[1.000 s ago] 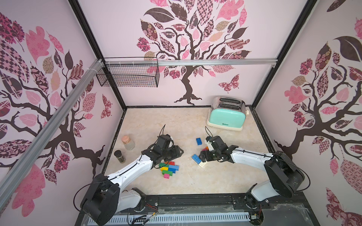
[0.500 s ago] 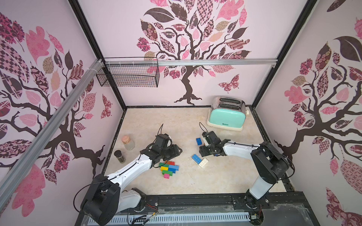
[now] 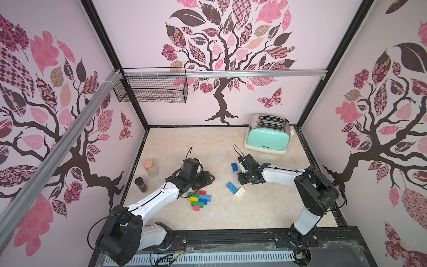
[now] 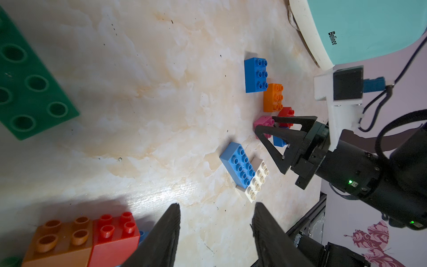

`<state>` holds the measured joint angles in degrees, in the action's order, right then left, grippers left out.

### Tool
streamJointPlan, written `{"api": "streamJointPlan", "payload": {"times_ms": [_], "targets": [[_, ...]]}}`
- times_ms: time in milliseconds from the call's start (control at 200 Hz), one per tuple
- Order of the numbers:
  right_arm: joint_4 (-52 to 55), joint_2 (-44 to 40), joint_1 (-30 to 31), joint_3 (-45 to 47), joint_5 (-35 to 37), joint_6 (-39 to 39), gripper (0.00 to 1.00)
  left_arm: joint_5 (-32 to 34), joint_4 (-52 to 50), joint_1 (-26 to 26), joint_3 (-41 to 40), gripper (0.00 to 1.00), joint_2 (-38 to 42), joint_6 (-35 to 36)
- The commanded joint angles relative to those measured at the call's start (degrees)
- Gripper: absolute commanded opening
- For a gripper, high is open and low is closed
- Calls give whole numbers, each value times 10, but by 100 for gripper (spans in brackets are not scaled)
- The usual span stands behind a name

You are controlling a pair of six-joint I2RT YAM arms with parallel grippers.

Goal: Assemble a heart with lego
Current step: Pick up the lego brick from the center of the board, then place the lego brick at the center of the board.

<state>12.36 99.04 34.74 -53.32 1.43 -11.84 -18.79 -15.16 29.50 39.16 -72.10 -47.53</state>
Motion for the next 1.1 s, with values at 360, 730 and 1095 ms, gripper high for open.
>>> {"api": "streamJointPlan", "payload": {"times_ms": [360,730,1095], "targets": [[53,-9,4,-33,44,-136,39,-8,23,-3,-14,53,-3,4],[58,23,35,-96,16,-209,34,-14,45,-13,-36,54,9,2],[77,55,57,-101,36,-258,35,-32,67,-27,-60,54,24,-1]]}}
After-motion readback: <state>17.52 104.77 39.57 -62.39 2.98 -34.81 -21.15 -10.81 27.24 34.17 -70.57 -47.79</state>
